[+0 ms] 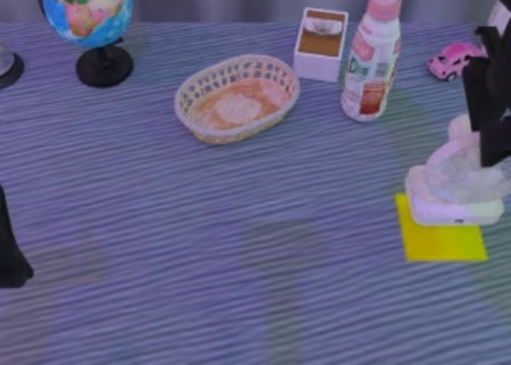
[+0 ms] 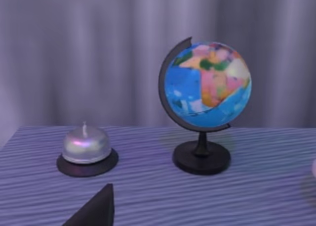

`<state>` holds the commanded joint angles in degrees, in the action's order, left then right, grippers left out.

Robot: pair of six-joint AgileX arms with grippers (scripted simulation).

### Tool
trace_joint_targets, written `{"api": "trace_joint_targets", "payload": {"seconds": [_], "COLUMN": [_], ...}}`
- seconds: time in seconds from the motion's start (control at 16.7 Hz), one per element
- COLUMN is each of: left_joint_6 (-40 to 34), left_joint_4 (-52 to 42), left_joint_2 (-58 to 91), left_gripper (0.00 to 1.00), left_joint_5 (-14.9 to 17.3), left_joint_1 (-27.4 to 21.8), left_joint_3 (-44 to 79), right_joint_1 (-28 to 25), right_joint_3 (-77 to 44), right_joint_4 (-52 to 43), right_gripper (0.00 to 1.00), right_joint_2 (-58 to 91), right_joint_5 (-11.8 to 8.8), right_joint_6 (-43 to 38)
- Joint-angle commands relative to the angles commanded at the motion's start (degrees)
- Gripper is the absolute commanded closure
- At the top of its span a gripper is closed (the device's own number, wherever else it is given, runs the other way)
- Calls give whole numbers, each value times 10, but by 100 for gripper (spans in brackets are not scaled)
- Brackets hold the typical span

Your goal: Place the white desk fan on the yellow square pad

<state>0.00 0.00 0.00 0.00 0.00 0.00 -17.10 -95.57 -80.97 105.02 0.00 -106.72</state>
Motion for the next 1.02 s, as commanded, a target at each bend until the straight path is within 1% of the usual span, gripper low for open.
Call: {"api": "trace_joint_targets", "payload": {"seconds": [0.18,0.48,0.72,1.02], "left_joint_6": [0,0,0,0], "left_joint_4": [0,0,0,0], "left_joint_2": [0,0,0,0], "left_gripper": [0,0,0,0], "left_joint_5": [0,0,0,0], "left_joint_1": [0,0,0,0], "left_joint_3": [0,0,0,0], "right_joint_1": [-2,2,2,2], "right_joint_3": [8,69,71,71], "right_joint_4": [11,75,77,77], "right_gripper": [100,100,100,62], "right_joint_2": [3,6,6,6], "right_joint_5": [0,0,0,0], "right_joint_6": [1,2,2,2]}}
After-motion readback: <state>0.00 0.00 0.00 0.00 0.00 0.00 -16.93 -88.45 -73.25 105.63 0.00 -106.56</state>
